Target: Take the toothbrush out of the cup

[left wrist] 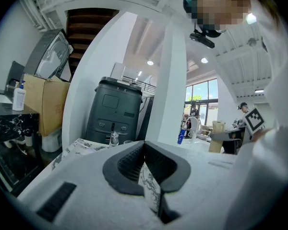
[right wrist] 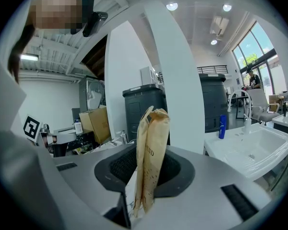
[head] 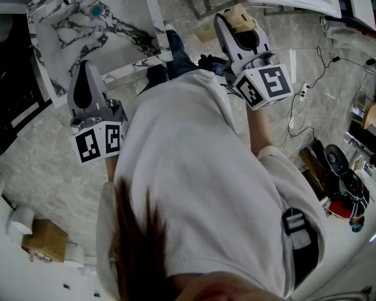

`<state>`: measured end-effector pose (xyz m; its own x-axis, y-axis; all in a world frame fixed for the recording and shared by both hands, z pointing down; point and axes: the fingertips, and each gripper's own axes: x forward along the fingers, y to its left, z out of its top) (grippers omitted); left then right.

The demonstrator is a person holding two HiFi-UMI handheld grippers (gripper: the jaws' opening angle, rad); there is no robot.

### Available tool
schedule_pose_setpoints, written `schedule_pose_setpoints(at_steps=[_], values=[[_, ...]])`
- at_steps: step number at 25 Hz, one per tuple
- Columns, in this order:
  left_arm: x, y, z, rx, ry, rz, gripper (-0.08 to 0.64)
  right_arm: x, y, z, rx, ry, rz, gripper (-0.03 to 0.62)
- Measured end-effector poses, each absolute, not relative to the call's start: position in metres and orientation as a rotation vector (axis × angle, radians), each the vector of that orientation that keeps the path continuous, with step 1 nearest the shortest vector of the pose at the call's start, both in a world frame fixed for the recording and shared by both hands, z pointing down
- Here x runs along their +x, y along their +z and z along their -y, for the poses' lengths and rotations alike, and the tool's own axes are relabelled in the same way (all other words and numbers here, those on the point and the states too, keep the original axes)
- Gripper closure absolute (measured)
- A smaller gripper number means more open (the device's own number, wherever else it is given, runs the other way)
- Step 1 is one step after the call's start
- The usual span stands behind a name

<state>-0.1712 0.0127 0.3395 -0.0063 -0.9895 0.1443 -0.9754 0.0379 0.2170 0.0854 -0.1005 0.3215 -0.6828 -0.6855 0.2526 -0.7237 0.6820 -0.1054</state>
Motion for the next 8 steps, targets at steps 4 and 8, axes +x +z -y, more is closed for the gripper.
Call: schedule_pose_setpoints(at_steps=[4, 8], values=[[-0.1702, 0.3395, -0.012, 2.014, -0.078, 2.061, 0.549, 0.0869, 0.3216, 0.1014, 1.146, 0.293, 2.699, 0.505], [-0.1686, 0.3405, -0.012, 2.01, -0.079, 2.062, 0.549, 0.0876, 0.3232, 0.1023, 1.143, 0.296, 2.699, 0.505]])
